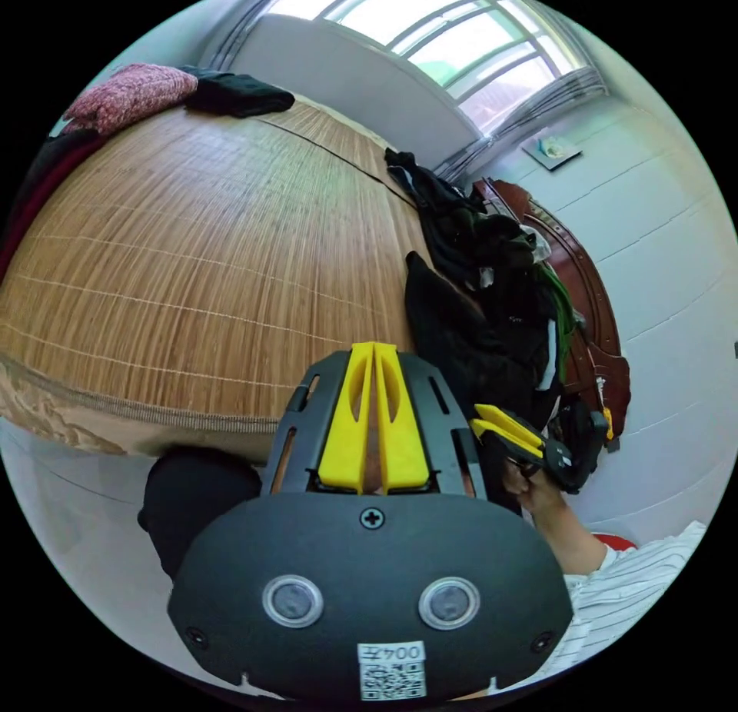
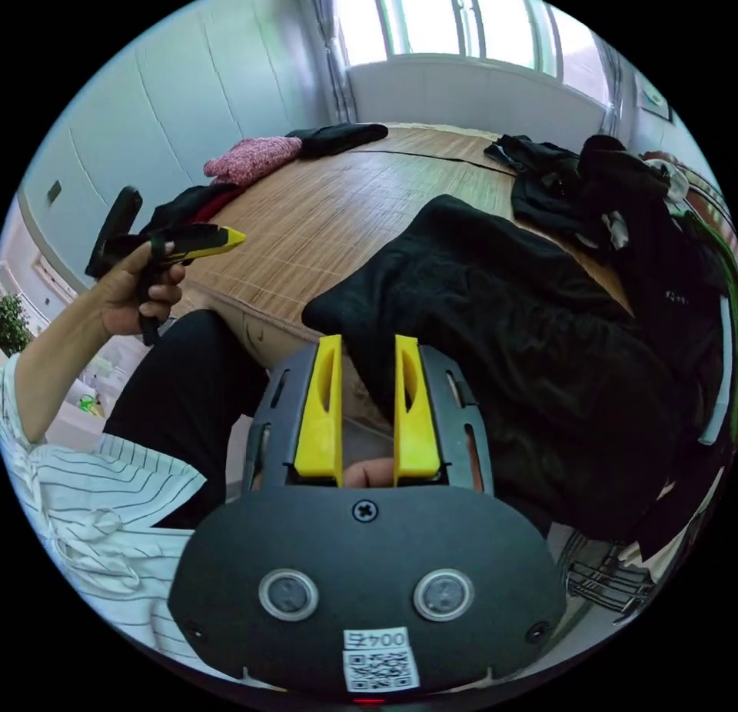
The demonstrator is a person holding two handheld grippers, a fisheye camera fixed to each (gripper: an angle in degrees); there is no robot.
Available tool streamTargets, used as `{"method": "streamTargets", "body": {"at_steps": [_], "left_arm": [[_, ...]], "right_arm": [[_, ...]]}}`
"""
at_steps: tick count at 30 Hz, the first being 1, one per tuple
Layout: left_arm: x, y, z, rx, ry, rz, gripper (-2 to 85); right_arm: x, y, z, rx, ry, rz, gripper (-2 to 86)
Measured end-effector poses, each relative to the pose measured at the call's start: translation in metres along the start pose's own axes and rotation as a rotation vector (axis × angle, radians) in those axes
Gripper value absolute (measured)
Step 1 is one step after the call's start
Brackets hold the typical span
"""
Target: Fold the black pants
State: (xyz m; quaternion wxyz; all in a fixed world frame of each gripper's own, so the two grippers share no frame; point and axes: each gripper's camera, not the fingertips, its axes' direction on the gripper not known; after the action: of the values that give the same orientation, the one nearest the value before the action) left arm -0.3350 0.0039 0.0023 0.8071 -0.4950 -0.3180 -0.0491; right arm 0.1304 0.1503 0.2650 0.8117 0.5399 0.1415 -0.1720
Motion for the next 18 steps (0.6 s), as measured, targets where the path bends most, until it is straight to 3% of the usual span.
{"method": "streamTargets", "body": {"at_steps": [3, 8, 11, 18], "left_arm": [[-0.008, 0.016, -0.026, 0.039, 0.025, -0.026, 0.2], [-0.03, 0.048, -0.038, 0.019, 0.068, -0.104, 0.2], [-0.038, 0.058, -0.039, -0.011, 0.072, -0.117, 0.2], [-0.042, 0.069, -0.039, -0.037, 0.119, -0.078, 0.6]], "right_arm": [[-0.015, -0.005, 0.001, 0.021, 0.057, -0.082, 17.0], [-0.072, -0.012, 0.067, -0.237, 0.289, -0.411, 19.0], [-0.086, -0.003, 0.083, -0.259, 0.404, -0.528, 18.0], [-0.064, -0.011, 0.038, -0.277, 0.265, -0.506, 6.3]]}}
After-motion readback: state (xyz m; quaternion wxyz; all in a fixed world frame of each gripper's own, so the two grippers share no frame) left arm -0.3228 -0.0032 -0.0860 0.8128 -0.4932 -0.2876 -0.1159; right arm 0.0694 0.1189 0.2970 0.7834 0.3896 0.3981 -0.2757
